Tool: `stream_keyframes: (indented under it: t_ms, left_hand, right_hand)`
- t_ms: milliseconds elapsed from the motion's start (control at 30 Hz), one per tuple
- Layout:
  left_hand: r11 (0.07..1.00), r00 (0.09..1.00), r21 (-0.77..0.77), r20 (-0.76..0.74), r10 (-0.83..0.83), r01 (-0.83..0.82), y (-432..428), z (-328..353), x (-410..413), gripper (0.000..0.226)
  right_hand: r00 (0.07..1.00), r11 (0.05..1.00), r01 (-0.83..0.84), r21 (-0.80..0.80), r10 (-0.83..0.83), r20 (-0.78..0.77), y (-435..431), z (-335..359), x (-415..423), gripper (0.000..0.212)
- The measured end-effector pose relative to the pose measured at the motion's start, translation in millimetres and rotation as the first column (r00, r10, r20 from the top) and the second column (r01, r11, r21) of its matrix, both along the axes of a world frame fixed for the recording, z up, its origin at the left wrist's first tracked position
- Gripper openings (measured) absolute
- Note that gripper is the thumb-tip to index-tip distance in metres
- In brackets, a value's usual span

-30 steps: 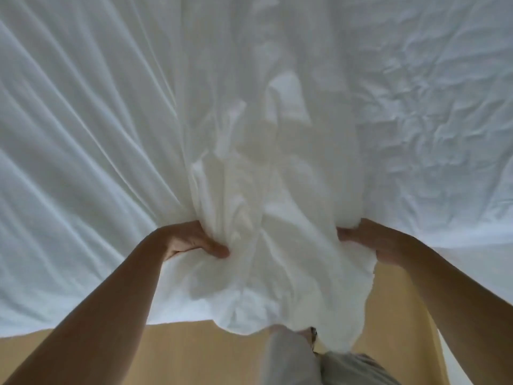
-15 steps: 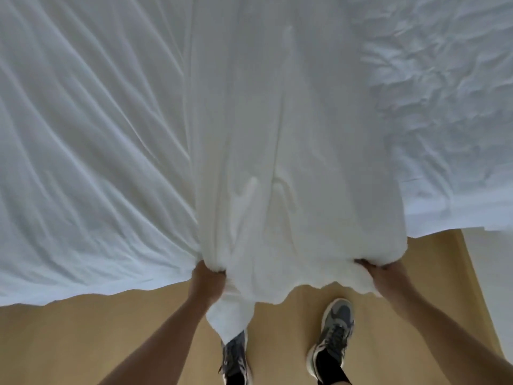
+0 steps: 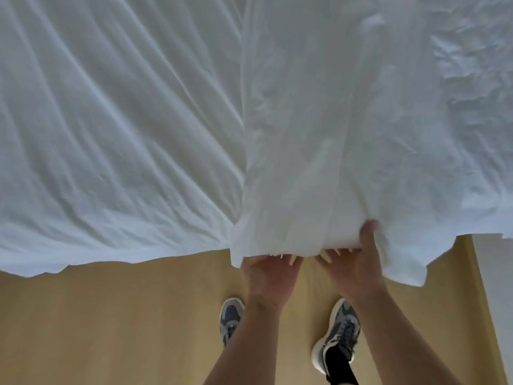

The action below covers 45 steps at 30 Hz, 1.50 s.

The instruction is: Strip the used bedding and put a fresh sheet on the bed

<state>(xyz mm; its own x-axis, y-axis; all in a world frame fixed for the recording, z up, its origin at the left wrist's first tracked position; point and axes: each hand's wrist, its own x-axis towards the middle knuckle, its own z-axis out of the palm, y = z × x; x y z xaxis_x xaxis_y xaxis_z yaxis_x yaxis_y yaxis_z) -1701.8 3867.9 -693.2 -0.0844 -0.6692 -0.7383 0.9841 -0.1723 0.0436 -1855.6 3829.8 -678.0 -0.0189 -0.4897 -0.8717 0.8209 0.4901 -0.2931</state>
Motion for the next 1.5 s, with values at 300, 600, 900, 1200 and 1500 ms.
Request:
stream_keyframes:
  t_ms: [300, 600, 900, 1200, 1500]
  left_hand:
    - [0.322, -0.534, 0.745, 0.651, -0.539, 0.584, -41.5, 55.6, 142.7, 0.037]
    - [0.395, -0.964, 0.898, 0.248, -0.097, 0.192, -75.8, -6.5, 293.9, 0.110]
    - [0.465, -0.914, 0.883, 0.245, -0.324, 0.072, -81.8, -14.1, 414.2, 0.100]
    - [0.626, -0.930, 0.777, 0.186, -0.316, -0.058, -133.3, -29.1, 546.7, 0.089]
    - [0.257, -0.900, 0.959, 0.215, -0.378, 0.121, -161.7, -15.4, 562.2, 0.090]
  right_hand:
    - [-0.155, 0.911, -0.410, -0.046, -0.119, -0.981, -18.2, 32.8, 125.1, 0.022]
    - [-0.898, 0.049, -0.440, 0.897, -0.033, -0.439, -81.0, -24.9, 219.8, 0.157]
    - [-0.786, 0.092, -0.589, 0.803, 0.165, -0.596, -140.6, -13.0, 346.4, 0.131]
    - [-0.726, 0.151, -0.679, 0.719, 0.009, -0.688, -139.0, -51.6, 461.1, 0.123]
    - [-0.825, 0.006, -0.530, 0.848, 0.228, -0.517, -157.8, -24.3, 489.8, 0.113]
